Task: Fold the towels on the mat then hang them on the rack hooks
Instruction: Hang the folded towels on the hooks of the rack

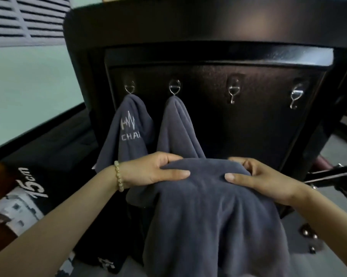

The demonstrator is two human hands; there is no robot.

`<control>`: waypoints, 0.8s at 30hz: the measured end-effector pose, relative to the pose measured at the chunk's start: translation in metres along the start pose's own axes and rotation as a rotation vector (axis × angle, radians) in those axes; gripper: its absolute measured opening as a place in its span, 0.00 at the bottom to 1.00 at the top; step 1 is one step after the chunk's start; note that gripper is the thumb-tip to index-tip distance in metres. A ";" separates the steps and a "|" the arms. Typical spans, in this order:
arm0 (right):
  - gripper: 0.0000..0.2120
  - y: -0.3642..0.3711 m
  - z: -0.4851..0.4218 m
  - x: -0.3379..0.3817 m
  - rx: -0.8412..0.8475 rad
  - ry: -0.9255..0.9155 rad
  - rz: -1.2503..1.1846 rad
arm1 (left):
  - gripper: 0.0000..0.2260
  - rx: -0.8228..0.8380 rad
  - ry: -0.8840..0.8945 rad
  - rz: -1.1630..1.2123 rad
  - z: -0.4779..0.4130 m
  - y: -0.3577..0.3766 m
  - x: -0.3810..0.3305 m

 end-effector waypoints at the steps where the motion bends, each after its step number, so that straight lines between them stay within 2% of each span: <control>1: 0.04 -0.009 -0.003 0.010 -0.005 -0.030 0.012 | 0.13 -0.059 0.035 -0.020 -0.003 -0.007 -0.012; 2: 0.03 -0.019 -0.006 0.019 -0.015 -0.060 0.020 | 0.12 -0.113 0.072 -0.036 -0.007 -0.013 -0.022; 5: 0.14 -0.052 -0.010 0.044 -0.080 -0.145 0.067 | 0.14 -0.238 0.186 -0.023 -0.017 -0.027 -0.055; 6: 0.14 -0.061 -0.011 0.052 -0.094 -0.169 0.068 | 0.15 -0.251 0.218 0.012 -0.021 -0.029 -0.064; 9: 0.09 -0.081 -0.014 0.072 -0.071 -0.224 -0.003 | 0.18 -0.202 0.270 0.195 -0.032 -0.029 -0.086; 11: 0.05 -0.093 -0.019 0.082 -0.059 -0.249 -0.054 | 0.16 -0.219 0.276 0.298 -0.040 -0.035 -0.095; 12: 0.10 -0.100 -0.021 0.088 -0.072 -0.275 -0.033 | 0.14 -0.247 0.281 0.309 -0.043 -0.039 -0.100; 14: 0.19 -0.115 -0.024 0.097 -0.127 -0.313 0.088 | 0.13 -0.309 0.294 0.209 -0.051 -0.049 -0.112; 15: 0.19 -0.124 -0.024 0.103 -0.178 -0.343 0.163 | 0.12 -0.342 0.307 0.105 -0.056 -0.053 -0.119; 18: 0.09 -0.151 -0.022 0.118 -0.376 -0.434 0.440 | 0.10 -0.453 0.361 -0.220 -0.073 -0.063 -0.136; 22: 0.12 -0.158 -0.027 0.113 -0.606 -0.503 0.888 | 0.09 -0.598 0.328 -0.490 -0.097 -0.070 -0.127; 24: 0.15 -0.156 -0.029 0.101 -0.697 -0.476 1.014 | 0.09 -0.690 0.284 -0.565 -0.099 -0.073 -0.118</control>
Point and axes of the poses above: each hand's wrist, its own z-axis away from the middle knuckle, its own y-axis out of the palm, x = y × z, the point moved 10 cm from there along -z, towards the middle knuckle, and after that the axes turned 4 degrees about z, right-handed, at the moved point
